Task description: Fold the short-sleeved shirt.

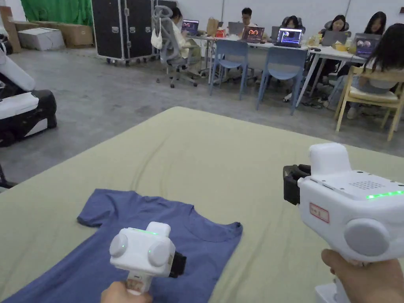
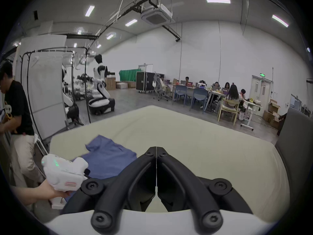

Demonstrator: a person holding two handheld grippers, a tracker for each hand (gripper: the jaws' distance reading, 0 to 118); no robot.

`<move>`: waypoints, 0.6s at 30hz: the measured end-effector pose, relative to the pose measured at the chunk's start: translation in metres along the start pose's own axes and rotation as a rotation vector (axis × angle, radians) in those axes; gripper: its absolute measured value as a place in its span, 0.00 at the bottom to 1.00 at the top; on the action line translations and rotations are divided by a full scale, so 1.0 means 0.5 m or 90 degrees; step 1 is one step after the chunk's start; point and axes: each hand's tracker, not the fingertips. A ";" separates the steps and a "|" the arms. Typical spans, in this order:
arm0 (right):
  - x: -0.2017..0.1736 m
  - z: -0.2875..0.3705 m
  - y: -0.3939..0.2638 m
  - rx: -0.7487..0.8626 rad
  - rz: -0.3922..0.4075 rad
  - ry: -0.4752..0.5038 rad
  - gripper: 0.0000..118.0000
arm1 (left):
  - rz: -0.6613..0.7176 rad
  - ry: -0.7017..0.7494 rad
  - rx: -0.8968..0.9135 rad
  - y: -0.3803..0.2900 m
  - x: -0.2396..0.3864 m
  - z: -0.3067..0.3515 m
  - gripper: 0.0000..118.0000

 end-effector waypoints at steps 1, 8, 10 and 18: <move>0.016 -0.008 -0.017 -0.013 0.002 0.003 0.03 | -0.001 0.000 -0.025 -0.006 0.005 -0.040 0.81; 0.058 -0.029 -0.122 -0.049 -0.047 0.038 0.03 | -0.006 -0.032 0.026 -0.040 -0.029 -0.052 0.56; 0.063 -0.018 -0.141 -0.055 -0.068 0.053 0.03 | 0.050 -0.025 0.039 -0.022 -0.066 -0.037 0.02; 0.142 0.137 -0.138 -0.032 -0.076 0.023 0.03 | 0.076 -0.080 0.124 0.000 -0.037 0.101 0.02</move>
